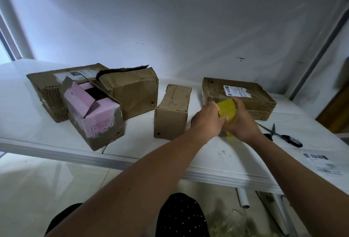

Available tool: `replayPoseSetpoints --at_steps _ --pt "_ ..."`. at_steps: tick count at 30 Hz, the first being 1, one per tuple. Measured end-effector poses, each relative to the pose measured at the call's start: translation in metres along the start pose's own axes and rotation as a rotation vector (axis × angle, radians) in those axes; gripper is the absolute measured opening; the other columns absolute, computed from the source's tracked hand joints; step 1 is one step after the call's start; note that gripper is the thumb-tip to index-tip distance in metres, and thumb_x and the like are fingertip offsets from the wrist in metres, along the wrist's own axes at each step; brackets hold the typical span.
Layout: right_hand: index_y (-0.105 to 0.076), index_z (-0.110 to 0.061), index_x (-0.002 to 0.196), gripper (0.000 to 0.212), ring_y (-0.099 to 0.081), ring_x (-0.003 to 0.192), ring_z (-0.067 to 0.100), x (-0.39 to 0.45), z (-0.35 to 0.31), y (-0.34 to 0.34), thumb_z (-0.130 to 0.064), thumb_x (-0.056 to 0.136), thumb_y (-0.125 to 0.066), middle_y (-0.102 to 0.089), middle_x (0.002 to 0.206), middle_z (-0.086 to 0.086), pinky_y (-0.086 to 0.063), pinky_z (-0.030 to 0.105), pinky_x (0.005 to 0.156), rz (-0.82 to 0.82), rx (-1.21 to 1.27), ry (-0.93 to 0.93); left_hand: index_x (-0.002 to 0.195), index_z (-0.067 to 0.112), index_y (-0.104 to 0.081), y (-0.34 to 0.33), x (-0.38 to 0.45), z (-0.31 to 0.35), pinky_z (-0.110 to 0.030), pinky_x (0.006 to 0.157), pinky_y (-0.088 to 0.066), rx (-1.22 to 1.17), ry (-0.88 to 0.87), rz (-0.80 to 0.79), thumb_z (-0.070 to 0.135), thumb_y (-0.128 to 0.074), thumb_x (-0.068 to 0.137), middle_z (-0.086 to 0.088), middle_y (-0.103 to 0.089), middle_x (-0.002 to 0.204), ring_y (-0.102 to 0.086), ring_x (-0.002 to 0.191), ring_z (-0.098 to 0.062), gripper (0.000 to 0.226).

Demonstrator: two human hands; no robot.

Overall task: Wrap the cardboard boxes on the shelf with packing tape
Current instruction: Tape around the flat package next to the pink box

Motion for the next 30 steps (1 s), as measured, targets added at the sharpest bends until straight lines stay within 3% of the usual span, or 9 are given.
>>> replayPoseSetpoints --at_steps 3,6,12,17,20,23,25,30 --pt "-0.019 -0.020 0.148 0.105 -0.054 0.084 0.021 -0.002 0.000 0.001 -0.021 0.067 -0.085 -0.052 0.104 0.001 -0.041 0.030 0.066 0.002 0.014 0.010 0.094 0.020 -0.055 0.004 0.003 0.002 -0.034 0.079 -0.046 -0.005 0.009 0.013 0.036 -0.054 0.095 -0.005 -0.065 0.103 -0.060 0.096 -0.027 0.017" --pt "-0.019 -0.020 0.148 0.105 -0.055 0.084 0.021 -0.003 -0.001 0.002 -0.020 0.066 -0.086 -0.052 0.103 0.000 -0.045 0.032 0.068 0.004 0.017 0.009 0.105 0.014 -0.059 0.004 0.007 0.008 -0.035 0.079 -0.046 0.095 -0.003 -0.036 0.034 -0.049 0.098 -0.008 -0.064 0.106 -0.060 0.096 -0.028 0.023" --pt "-0.017 -0.027 0.148 0.110 -0.055 0.091 0.021 -0.004 -0.006 -0.003 -0.017 0.063 -0.087 -0.053 0.106 -0.002 -0.049 0.035 0.079 -0.036 0.001 0.035 0.121 0.014 -0.049 0.008 0.008 0.024 -0.033 0.070 -0.036 0.620 -0.194 -0.144 0.022 -0.050 0.094 -0.003 -0.057 0.101 -0.051 0.082 -0.020 0.028" --pt "-0.019 -0.027 0.147 0.107 -0.052 0.082 0.012 -0.004 -0.004 -0.002 -0.017 0.064 -0.086 -0.050 0.098 -0.010 -0.045 0.031 0.070 -0.023 0.027 0.031 0.110 0.018 -0.057 0.012 0.003 0.027 -0.032 0.069 -0.030 0.900 -0.281 -0.130 0.038 -0.043 0.095 0.000 -0.051 0.085 -0.048 0.074 -0.018 0.029" --pt "-0.019 -0.022 0.147 0.102 -0.054 0.090 0.020 -0.004 -0.001 0.000 -0.014 0.067 -0.083 -0.051 0.104 -0.003 -0.047 0.036 0.076 -0.016 0.027 0.024 0.120 0.016 -0.050 0.015 0.004 0.032 -0.031 0.071 -0.032 0.847 -0.344 -0.060 0.043 -0.049 0.092 -0.002 -0.059 0.103 -0.057 0.089 -0.021 0.039" --pt "-0.019 -0.021 0.147 0.099 -0.057 0.091 0.027 -0.002 0.002 0.000 -0.015 0.070 -0.081 -0.054 0.104 0.001 -0.051 0.045 0.080 -0.016 0.026 0.014 0.129 0.015 -0.046 0.021 0.005 0.034 -0.034 0.075 -0.039 0.605 -0.333 -0.043 0.042 -0.060 0.088 -0.004 -0.053 0.122 -0.057 0.103 -0.024 0.051" --pt "-0.019 -0.021 0.147 0.099 -0.057 0.089 0.025 -0.001 0.003 -0.001 -0.014 0.070 -0.081 -0.053 0.102 0.001 -0.052 0.044 0.078 -0.017 0.026 0.020 0.127 0.017 -0.049 0.025 0.005 0.033 -0.035 0.080 -0.043 0.408 -0.261 -0.025 0.041 -0.065 0.086 -0.003 -0.051 0.122 -0.056 0.104 -0.023 0.050" --pt "-0.018 -0.021 0.147 0.104 -0.055 0.083 0.018 0.001 0.009 0.000 -0.014 0.067 -0.084 -0.052 0.105 0.001 -0.051 0.038 0.072 -0.006 0.073 0.005 0.118 0.017 -0.057 0.013 0.007 0.019 -0.036 0.081 -0.047 0.216 -0.084 -0.027 0.036 -0.065 0.088 -0.003 -0.059 0.111 -0.059 0.100 -0.023 0.036"
Point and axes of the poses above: each hand's wrist, its own x-axis towards the middle knuckle, its own y-axis out of the back of the hand, z = x × y, the point moved 8 cm from there along x, towards the middle knuckle
